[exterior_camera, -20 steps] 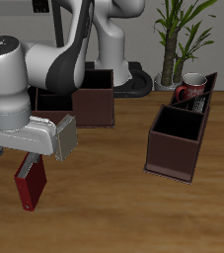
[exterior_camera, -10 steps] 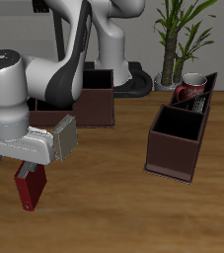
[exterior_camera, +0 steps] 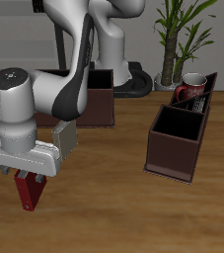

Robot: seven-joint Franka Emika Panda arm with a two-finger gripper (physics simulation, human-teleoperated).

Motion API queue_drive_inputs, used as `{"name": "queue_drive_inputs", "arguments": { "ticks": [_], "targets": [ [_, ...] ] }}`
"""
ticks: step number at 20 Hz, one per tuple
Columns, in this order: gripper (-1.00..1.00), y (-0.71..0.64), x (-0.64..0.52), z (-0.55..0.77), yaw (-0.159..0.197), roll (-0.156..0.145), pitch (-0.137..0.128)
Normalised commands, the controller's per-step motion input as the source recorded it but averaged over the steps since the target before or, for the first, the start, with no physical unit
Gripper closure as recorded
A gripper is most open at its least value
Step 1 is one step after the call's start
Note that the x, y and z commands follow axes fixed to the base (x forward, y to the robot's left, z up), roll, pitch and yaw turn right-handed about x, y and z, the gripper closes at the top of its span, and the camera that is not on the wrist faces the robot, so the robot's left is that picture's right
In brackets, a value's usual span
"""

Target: Place the red mug into the left desk caddy's left compartment and place the striped book into the left desk caddy's back compartment and place the red book into the back desk caddy's front compartment

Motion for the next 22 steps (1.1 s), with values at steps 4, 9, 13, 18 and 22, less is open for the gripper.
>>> {"name": "queue_drive_inputs", "arguments": {
  "ticks": [4,9,13,18,22],
  "targets": [
    [-1.00,-0.02,-0.09,-0.29,-0.004,0.001,0.027],
    [1.00,0.17,-0.12,-0.20,0.019,0.039,0.034],
    [1.00,0.04,-0.04,-0.02,-0.017,0.003,0.016],
    [1.00,-0.09,-0.03,0.29,-0.024,-0.046,-0.022],
    [1.00,0.05,-0.17,0.63,0.013,-0.129,-0.042]
  ]
}}
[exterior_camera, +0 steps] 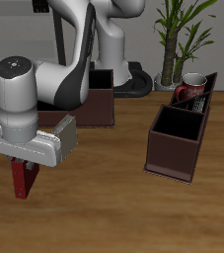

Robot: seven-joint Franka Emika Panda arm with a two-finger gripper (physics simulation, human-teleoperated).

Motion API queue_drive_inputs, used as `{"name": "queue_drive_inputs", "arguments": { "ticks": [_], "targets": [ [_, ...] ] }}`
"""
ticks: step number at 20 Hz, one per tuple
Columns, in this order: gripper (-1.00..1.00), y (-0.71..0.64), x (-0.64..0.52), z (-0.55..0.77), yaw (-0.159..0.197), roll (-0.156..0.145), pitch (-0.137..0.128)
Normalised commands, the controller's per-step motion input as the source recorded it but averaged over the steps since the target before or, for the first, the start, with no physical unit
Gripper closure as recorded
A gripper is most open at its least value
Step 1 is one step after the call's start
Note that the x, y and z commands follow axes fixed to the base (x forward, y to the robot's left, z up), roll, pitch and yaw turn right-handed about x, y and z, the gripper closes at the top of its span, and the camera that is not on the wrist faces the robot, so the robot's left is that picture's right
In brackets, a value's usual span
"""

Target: Place the red mug into the left desk caddy's left compartment and place the striped book into the left desk caddy's back compartment and place the red book into the back desk caddy's front compartment

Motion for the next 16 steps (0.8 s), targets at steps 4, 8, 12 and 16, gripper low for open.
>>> {"name": "queue_drive_inputs", "arguments": {
  "ticks": [4,8,12,16],
  "targets": [
    [1.00,0.51,-0.53,0.79,0.024,0.029,-0.155],
    [1.00,0.60,-0.43,0.73,0.045,0.006,-0.155],
    [1.00,0.31,-0.35,0.41,-0.066,0.021,-0.059],
    [1.00,0.14,-0.53,0.26,0.007,-0.021,-0.060]
  ]
}}
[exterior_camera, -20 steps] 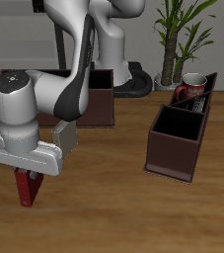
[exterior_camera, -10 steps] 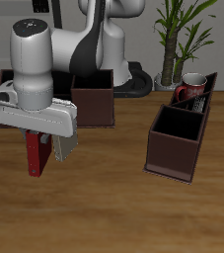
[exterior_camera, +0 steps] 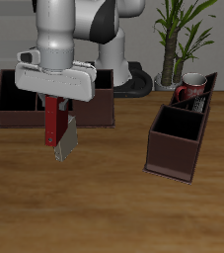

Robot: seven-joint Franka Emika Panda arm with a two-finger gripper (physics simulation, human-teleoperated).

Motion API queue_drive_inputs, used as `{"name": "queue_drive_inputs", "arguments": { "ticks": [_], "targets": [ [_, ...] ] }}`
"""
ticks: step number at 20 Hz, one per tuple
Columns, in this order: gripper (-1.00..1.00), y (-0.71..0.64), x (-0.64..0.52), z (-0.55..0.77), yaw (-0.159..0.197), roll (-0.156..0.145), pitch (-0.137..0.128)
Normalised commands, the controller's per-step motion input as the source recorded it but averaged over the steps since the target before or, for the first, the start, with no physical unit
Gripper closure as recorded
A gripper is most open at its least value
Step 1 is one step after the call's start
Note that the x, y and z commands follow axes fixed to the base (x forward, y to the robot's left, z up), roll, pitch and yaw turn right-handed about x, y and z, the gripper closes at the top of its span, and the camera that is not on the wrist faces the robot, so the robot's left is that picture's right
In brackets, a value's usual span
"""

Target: Place the red mug into the left desk caddy's left compartment and place the striped book into the left desk caddy's back compartment and place the red book into the back desk caddy's front compartment

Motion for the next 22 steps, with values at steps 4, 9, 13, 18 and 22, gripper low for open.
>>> {"name": "queue_drive_inputs", "arguments": {
  "ticks": [4,9,13,18,22],
  "targets": [
    [1.00,-0.11,-0.74,0.25,0.000,-0.054,-0.009],
    [1.00,-0.23,-0.56,0.27,0.023,-0.032,-0.030],
    [1.00,-0.09,-0.61,0.38,0.014,0.006,-0.036],
    [1.00,-0.05,-0.51,0.28,0.013,-0.031,-0.038],
    [1.00,0.04,-0.58,0.06,0.021,0.014,0.007]
  ]
}}
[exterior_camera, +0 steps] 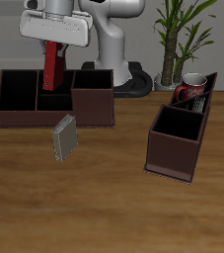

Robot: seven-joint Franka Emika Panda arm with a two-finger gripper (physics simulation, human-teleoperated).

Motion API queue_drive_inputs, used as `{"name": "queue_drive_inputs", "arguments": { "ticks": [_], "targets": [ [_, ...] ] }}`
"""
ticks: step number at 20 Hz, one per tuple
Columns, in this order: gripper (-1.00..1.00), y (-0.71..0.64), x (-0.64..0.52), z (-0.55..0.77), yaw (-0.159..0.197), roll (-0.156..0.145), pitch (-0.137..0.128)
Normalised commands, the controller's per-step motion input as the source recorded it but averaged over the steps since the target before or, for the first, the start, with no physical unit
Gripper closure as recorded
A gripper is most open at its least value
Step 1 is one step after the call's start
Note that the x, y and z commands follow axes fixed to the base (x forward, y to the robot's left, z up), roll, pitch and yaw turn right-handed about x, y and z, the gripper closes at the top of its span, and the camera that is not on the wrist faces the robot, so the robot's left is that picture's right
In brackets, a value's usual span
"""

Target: Place the red mug into the left desk caddy's left compartment and place the striped book into the left desk caddy's back compartment and place the red book into the back desk caddy's front compartment

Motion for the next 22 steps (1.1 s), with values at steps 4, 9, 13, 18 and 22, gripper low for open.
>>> {"name": "queue_drive_inputs", "arguments": {
  "ticks": [4,9,13,18,22],
  "targets": [
    [1.00,0.06,-0.41,-0.09,-0.004,0.002,-0.002],
    [1.00,-0.13,-0.39,-0.14,0.010,-0.008,0.037],
    [1.00,-0.20,-0.45,-0.03,-0.008,0.025,0.001],
    [1.00,-0.14,-0.22,0.00,0.012,0.010,0.006],
    [1.00,0.00,-0.31,0.06,0.032,0.013,-0.008]
  ]
}}
